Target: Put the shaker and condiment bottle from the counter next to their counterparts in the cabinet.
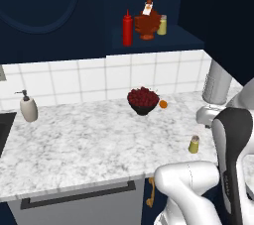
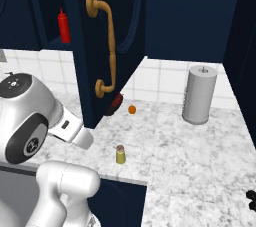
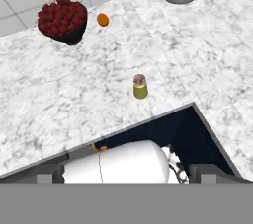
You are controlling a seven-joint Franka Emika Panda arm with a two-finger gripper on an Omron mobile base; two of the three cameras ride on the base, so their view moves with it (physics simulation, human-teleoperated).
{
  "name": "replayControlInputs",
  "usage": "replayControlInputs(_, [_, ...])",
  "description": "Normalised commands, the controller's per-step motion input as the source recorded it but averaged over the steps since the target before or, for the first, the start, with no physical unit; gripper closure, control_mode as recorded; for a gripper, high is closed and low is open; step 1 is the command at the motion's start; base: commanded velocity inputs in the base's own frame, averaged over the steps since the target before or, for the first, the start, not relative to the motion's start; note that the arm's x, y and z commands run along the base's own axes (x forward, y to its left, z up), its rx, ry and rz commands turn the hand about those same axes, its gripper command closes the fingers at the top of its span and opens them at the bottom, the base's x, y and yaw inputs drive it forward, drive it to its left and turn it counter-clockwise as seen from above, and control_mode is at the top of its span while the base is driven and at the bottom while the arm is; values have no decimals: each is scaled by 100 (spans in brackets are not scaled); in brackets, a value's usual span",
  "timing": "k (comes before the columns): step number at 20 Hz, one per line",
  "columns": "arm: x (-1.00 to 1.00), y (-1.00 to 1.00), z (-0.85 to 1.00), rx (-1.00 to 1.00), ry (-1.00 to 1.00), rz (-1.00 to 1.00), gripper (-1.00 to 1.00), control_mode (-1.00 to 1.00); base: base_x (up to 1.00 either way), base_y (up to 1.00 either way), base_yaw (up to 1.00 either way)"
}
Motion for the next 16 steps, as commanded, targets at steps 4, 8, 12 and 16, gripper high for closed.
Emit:
replayControlInputs(4, [-38, 0, -30, -3, -1, 0, -100, -100, 0, 0, 0])
replayControlInputs(8, [-100, 0, -100, -20, -5, 0, -100, -100, 0, 0, 0])
replayControlInputs(12, [-16, 0, -14, 0, 0, 0, -100, -100, 0, 0, 0])
replayControlInputs(16, [40, 0, -12, -3, -6, -1, -100, -100, 0, 0, 0])
